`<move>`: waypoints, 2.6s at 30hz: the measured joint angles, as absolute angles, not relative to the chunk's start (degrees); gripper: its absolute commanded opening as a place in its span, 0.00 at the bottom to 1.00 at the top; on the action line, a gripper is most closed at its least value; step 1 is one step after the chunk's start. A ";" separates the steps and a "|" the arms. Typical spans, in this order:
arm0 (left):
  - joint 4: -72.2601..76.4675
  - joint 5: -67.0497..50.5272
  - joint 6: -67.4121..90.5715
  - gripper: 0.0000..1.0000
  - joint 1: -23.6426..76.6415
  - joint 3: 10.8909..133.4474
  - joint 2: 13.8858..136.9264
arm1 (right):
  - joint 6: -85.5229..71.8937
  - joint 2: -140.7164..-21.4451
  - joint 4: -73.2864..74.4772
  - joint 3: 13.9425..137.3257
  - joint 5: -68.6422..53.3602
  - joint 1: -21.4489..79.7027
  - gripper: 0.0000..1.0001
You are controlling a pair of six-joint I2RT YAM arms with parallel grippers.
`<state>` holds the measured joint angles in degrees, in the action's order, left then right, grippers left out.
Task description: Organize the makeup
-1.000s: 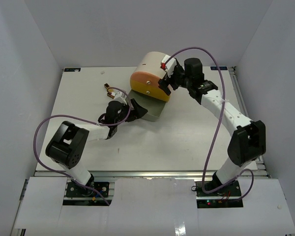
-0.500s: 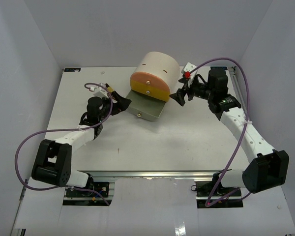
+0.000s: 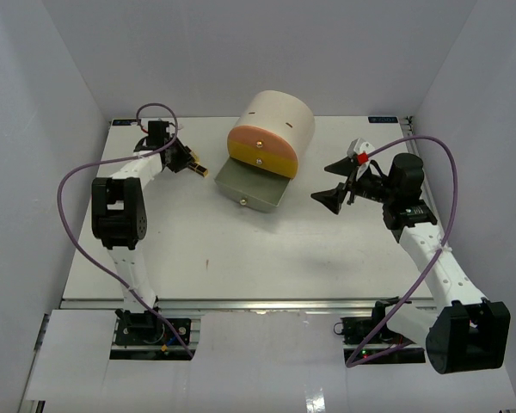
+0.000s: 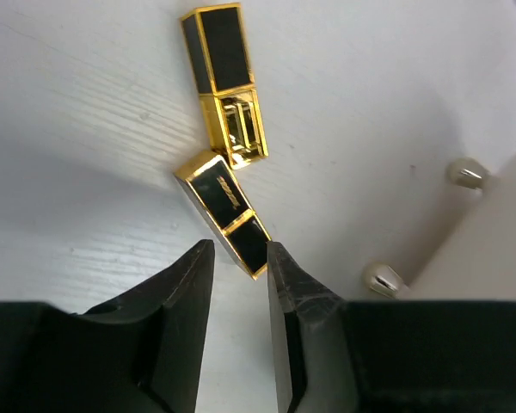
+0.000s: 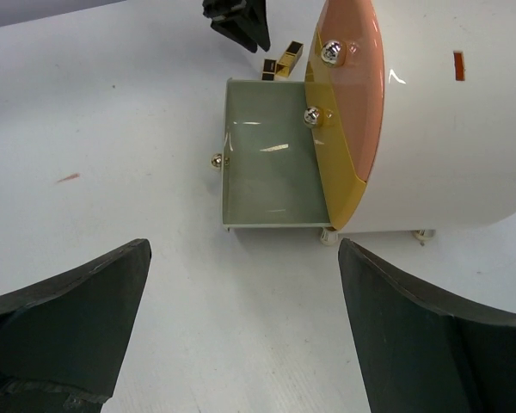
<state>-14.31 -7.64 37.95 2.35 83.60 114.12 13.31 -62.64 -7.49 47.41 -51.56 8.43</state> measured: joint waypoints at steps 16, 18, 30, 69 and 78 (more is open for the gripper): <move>-32.07 -1.82 38.25 0.72 5.30 98.92 125.97 | 12.37 -62.48 -9.18 46.96 -54.20 7.88 0.97; -32.55 -1.48 38.46 0.72 5.68 99.38 126.43 | 12.45 -62.50 -9.17 46.96 -54.21 7.88 0.97; -35.14 2.43 40.43 0.39 6.28 103.90 129.75 | 12.71 -62.61 -9.13 46.96 -54.43 7.47 0.97; -10.16 -17.19 46.85 0.77 18.29 71.24 98.83 | 12.62 -62.39 -9.21 45.26 -55.72 5.58 0.97; -7.59 -18.43 43.78 0.80 18.06 72.11 98.13 | 12.94 -62.51 -9.20 45.19 -55.90 5.58 0.97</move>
